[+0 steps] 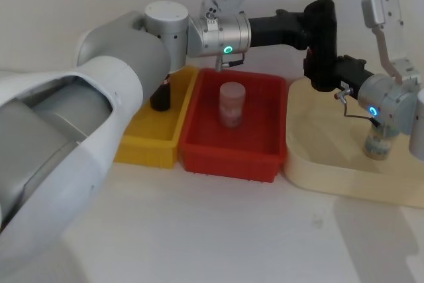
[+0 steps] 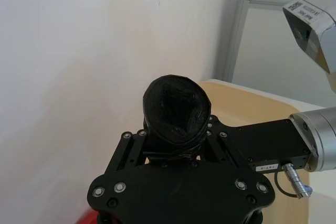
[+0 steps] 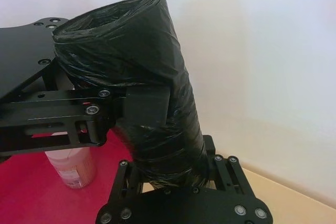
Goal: Pick up the garbage bag with the one hand and transfer it to the other hand.
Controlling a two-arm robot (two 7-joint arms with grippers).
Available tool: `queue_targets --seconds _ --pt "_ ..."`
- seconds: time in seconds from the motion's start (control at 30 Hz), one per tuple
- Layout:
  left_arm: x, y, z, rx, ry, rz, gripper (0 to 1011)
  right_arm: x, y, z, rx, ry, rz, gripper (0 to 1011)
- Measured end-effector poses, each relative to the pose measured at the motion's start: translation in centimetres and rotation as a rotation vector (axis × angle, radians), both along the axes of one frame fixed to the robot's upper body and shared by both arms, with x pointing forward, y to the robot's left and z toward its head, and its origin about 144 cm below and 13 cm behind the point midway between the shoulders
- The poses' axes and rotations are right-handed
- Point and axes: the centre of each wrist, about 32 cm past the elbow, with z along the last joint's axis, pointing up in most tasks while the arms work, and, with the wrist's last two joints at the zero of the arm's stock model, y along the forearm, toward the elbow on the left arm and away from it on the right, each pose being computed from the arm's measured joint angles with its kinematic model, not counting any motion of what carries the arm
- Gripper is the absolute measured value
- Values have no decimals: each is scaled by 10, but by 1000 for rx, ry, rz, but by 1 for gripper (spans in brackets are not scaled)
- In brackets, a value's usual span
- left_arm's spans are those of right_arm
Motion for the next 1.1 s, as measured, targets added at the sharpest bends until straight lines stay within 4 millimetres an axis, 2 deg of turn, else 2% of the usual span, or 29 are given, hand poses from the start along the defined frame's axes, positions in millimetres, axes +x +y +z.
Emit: queue_targets --seconds 0.87,1.03,1.1 --pt "0 0 0 0 0 0 387 0 0 0 0 0 0 562" --pt "0 0 0 0 0 0 503 0 0 0 0 0 0 562" --pt "0 0 0 0 0 0 580 0 0 0 0 0 0 562"
